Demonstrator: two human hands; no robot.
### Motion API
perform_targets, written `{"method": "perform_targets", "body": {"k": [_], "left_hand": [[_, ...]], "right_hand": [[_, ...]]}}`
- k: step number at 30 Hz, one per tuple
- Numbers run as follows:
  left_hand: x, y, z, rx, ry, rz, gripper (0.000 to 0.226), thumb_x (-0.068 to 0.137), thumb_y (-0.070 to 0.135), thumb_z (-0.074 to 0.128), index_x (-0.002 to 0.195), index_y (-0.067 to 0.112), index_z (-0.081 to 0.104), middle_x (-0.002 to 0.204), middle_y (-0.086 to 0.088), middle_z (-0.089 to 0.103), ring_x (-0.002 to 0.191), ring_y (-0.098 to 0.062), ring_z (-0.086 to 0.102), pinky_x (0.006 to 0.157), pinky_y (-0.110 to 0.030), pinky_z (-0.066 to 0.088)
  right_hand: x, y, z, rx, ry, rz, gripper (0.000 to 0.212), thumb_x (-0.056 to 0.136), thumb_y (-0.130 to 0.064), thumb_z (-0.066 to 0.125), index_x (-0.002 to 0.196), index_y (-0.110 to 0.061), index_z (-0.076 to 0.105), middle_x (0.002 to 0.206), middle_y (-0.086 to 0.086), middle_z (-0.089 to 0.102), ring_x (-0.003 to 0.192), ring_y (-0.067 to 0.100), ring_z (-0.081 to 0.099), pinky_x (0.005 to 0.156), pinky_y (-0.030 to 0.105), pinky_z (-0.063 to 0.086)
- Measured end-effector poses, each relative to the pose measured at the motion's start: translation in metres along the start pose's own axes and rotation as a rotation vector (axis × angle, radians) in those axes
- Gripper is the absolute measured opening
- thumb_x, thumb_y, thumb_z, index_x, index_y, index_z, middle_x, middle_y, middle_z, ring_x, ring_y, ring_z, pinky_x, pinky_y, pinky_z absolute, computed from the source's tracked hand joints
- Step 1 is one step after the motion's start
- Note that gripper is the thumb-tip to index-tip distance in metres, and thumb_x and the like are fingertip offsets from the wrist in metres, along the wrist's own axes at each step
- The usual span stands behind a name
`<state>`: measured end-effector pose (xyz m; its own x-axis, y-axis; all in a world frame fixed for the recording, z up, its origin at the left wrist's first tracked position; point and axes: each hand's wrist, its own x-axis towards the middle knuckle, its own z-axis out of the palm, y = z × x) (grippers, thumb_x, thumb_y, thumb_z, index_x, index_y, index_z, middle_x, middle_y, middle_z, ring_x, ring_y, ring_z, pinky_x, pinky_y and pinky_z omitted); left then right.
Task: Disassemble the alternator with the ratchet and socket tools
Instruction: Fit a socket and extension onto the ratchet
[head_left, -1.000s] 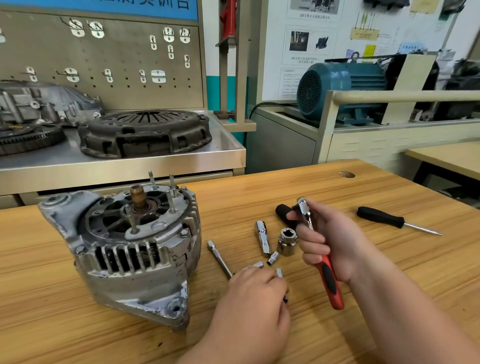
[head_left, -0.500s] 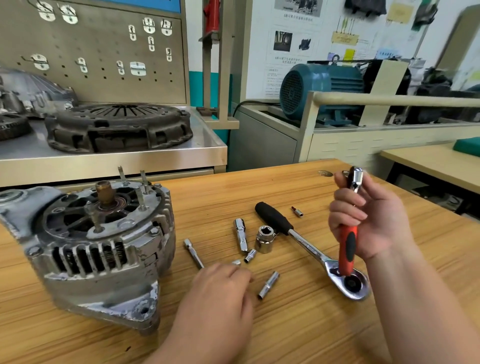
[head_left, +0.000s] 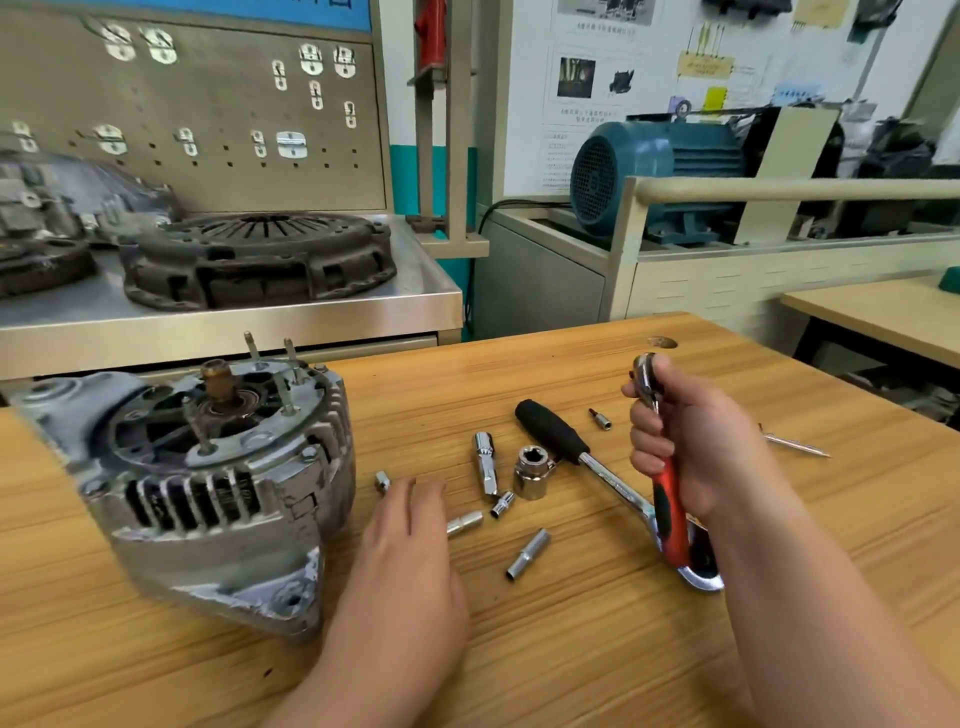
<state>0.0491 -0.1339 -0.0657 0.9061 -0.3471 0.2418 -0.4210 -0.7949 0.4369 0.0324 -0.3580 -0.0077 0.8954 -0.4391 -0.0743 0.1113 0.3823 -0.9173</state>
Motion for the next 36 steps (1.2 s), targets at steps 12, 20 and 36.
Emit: {"method": "perform_targets", "body": {"k": [12,20,36], "left_hand": [[0.016,-0.015,0.011,0.217,-0.084,0.093,0.031,0.095,0.014,0.042,0.125,0.017,0.051,0.138,0.001,0.047,0.126,-0.018,0.039,0.104,-0.024,0.028],[0.012,-0.013,0.01,0.081,0.024,0.078,0.012,0.096,0.017,0.046,0.105,0.025,0.048,0.107,0.006,0.053,0.096,-0.012,0.047,0.082,-0.023,0.035],[0.001,-0.002,0.004,-0.046,0.009,0.184,0.009,0.092,0.035,0.053,0.098,0.031,0.059,0.093,0.017,0.053,0.102,-0.007,0.044,0.085,-0.025,0.034]], "right_hand": [[-0.011,0.045,0.041,-0.63,-0.12,-0.069,0.036,0.098,-0.036,0.054,0.07,-0.014,0.059,0.055,0.005,0.044,0.039,0.012,0.033,0.038,0.022,0.027],[-0.012,0.05,0.043,-0.716,-0.136,-0.058,0.036,0.099,-0.034,0.053,0.073,-0.009,0.061,0.052,0.003,0.044,0.037,0.01,0.034,0.038,0.021,0.028],[-0.008,0.05,0.04,-0.646,-0.126,-0.014,0.036,0.098,-0.034,0.054,0.077,-0.006,0.061,0.05,0.002,0.047,0.037,0.012,0.031,0.037,0.021,0.026]]}}
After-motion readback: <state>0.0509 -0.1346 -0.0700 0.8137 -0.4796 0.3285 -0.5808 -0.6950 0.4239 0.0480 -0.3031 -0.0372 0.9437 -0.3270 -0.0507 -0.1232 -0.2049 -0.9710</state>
